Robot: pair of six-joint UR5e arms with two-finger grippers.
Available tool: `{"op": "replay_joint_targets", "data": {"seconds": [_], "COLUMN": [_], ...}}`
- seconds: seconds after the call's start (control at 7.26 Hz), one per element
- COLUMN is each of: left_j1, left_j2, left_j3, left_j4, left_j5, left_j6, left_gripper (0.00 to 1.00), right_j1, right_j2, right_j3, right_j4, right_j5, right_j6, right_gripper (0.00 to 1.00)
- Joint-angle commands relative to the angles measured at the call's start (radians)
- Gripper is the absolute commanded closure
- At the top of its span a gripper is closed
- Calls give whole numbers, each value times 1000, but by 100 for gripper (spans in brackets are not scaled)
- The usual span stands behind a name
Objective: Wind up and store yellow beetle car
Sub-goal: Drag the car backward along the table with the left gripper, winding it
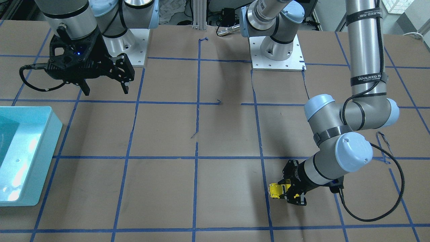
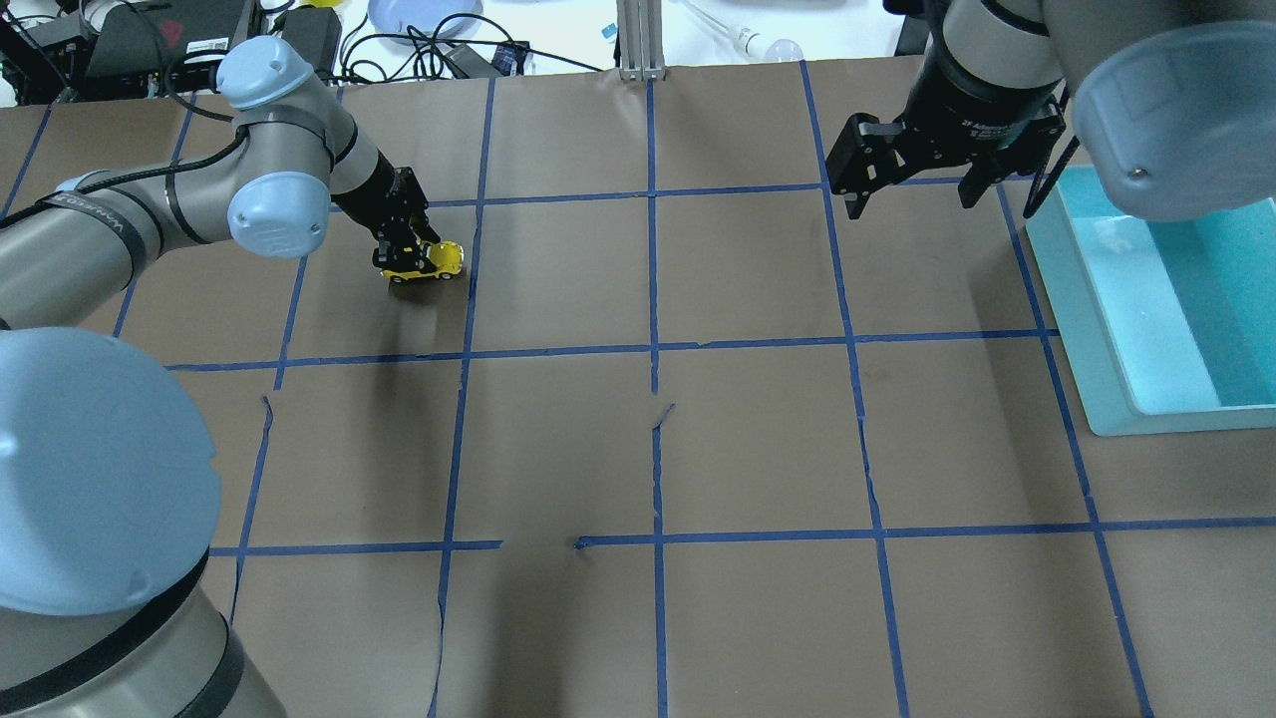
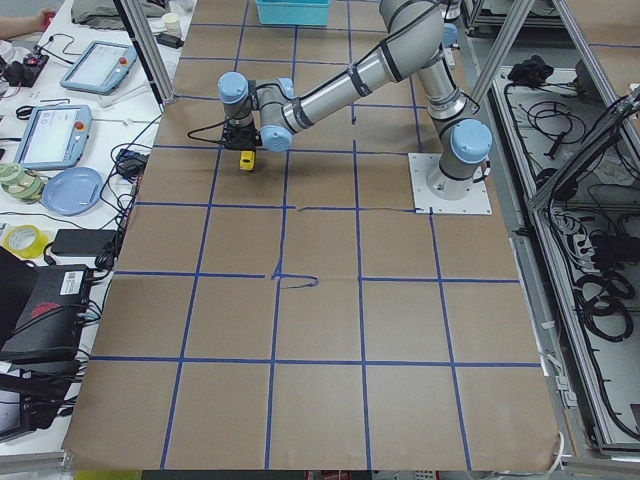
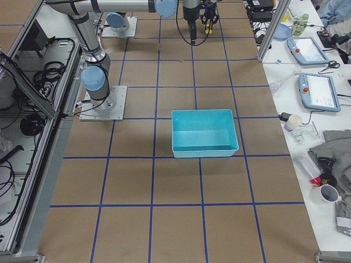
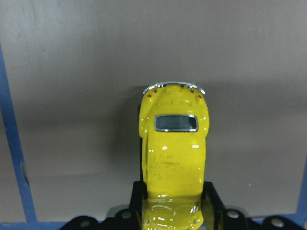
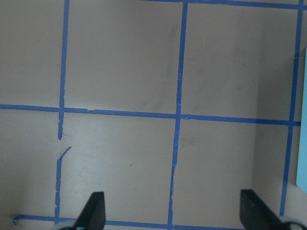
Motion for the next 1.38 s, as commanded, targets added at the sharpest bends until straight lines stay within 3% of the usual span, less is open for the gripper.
{"op": "replay_joint_targets", "data": {"seconds": [0.0, 1.24], "left_j1": [29, 96], "left_j2": [4, -28], "left_j3": [-4, -16], "left_j4": [1, -36], "left_j5": [-96, -93], "left_j6": [0, 162], "left_gripper": [95, 99], "right_j1": [0, 0], "right_j2": [0, 0], "right_j3": [0, 0], "right_j4": [0, 0], "right_j5": [0, 0], "right_j6": [0, 0], "right_gripper": [0, 0]}}
